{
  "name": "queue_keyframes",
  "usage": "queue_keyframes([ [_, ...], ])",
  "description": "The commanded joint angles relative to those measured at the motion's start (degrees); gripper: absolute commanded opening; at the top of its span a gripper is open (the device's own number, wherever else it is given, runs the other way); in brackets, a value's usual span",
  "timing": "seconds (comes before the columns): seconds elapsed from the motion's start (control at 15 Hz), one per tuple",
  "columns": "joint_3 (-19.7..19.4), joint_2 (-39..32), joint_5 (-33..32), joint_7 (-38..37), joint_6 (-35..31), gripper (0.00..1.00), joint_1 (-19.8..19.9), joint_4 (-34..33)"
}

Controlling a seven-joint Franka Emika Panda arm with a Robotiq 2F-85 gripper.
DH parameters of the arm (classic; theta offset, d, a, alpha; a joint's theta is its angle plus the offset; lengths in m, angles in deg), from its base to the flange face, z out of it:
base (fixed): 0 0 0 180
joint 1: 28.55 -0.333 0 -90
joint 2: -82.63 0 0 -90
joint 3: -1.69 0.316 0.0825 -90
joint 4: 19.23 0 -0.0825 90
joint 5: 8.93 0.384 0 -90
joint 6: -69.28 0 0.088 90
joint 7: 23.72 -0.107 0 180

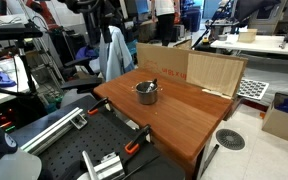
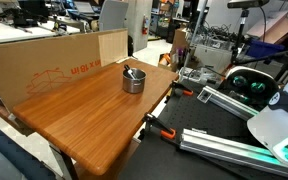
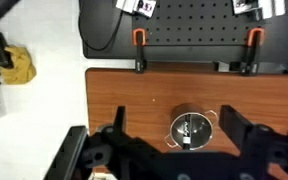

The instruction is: Take the marker out of the pot and put it on the table

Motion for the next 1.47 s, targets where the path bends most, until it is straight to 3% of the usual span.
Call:
queue_keyframes([
  [0.0, -0.6, 0.0, -0.3, -0.3, 0.2, 1.0, -0.6, -0.1],
  [0.8, -2.3, -3.5, 2.7, 2.0, -0.3, 1.0, -1.7, -1.4],
  [1.13, -4.4, -10.0, 9.2, 6.8, -1.2, 1.0, -3.8, -3.6],
  [1.4, -3.8, -17.4, 13.6, 8.9, -2.0, 1.0, -4.6, -6.9],
])
